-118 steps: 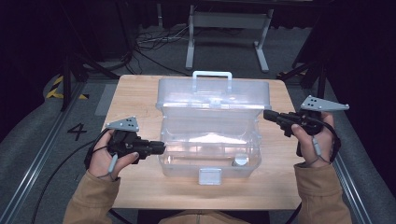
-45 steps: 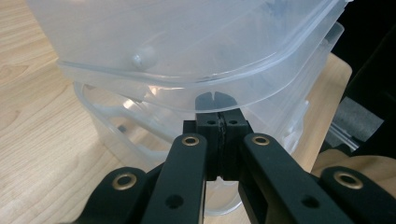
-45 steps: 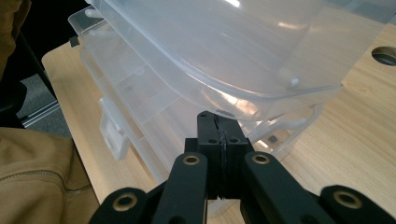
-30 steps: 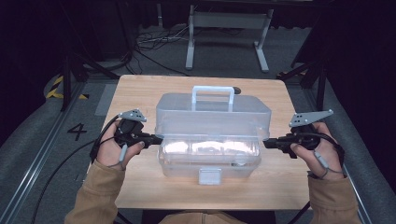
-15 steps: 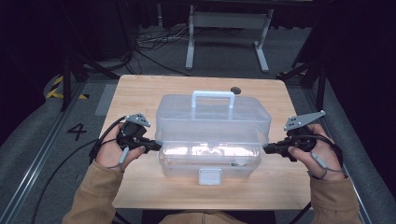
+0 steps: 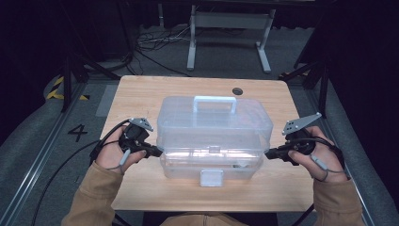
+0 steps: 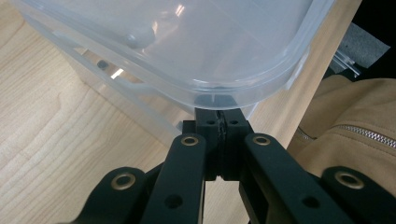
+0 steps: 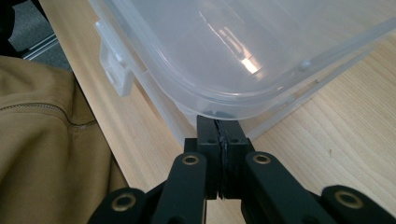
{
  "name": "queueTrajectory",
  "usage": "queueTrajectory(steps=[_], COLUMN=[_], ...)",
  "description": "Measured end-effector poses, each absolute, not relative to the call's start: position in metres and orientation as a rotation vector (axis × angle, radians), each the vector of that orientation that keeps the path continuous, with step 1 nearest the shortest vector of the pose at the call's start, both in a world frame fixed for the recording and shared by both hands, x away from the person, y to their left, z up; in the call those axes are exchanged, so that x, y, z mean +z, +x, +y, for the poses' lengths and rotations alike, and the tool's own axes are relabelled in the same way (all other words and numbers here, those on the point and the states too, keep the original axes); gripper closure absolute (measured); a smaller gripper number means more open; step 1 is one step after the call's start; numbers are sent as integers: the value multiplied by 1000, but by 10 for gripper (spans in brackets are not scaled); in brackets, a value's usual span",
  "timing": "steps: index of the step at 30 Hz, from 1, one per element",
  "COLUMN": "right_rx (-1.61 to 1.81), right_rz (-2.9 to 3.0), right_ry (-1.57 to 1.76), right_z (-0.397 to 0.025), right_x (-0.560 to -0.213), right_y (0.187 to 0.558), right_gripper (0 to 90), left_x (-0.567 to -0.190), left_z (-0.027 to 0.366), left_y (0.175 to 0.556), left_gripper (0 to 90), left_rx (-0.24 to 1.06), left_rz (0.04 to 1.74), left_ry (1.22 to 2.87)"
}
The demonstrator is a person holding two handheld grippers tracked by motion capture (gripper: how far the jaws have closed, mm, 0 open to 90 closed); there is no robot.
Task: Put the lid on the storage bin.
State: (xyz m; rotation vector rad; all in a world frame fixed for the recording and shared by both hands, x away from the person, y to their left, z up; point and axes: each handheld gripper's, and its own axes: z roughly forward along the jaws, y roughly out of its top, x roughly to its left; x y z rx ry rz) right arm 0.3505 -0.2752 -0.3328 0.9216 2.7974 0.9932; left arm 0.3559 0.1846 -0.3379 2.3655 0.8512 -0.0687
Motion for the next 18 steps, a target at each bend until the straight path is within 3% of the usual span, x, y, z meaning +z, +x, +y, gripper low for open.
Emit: queueTrajectory(steps=[18], right_rx=[889], right_rz=[2883], right_ry=[906], right_z=[-270], right_x=[-341], right_y=[352], right_gripper=[894], left_x=[-345], left_z=[180], left_y=[357], left_gripper=[890], left_rx=[-114], left_rz=[845], left_ry=[2460])
